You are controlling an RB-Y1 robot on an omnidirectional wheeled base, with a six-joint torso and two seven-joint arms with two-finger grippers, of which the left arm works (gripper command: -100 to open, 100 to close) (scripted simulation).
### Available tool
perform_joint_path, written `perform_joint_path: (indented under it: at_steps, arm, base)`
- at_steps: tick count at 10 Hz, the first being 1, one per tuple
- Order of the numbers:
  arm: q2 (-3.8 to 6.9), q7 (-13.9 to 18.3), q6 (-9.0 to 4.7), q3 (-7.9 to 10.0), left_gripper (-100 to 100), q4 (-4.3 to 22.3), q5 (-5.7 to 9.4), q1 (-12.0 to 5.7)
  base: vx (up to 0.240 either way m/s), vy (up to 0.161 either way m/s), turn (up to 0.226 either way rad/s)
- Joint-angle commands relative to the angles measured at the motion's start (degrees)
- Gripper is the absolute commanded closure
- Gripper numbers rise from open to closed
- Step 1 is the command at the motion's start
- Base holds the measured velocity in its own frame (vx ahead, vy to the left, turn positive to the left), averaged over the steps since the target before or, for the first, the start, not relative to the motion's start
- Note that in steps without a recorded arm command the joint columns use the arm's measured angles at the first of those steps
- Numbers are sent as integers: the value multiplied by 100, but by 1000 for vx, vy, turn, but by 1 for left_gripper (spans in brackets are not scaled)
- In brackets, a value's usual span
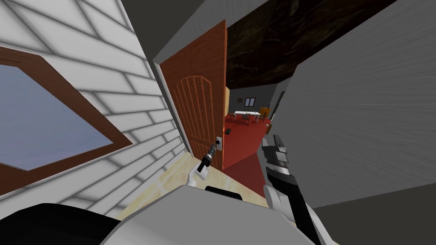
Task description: Push the door open
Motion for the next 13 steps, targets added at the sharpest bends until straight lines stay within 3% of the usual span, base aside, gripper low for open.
perform_joint_path:
  at_steps: [1,5,6,11,13]
  arm:
    - [-20,-9,-1,37,-100,64,8,-53]
    - [-51,-22,-4,77,-100,139,14,-113]
    - [-51,-22,-4,77,100,139,14,-113]
    - [-51,-22,-4,77,100,139,14,-113]
    - [-46,-45,10,160,100,171,21,-117]
  base:
    - [179,-54,-34]
    - [156,-37,-16]
    - [-12,4,5]
    - [-16,4,-1]
    - [115,-41,24]
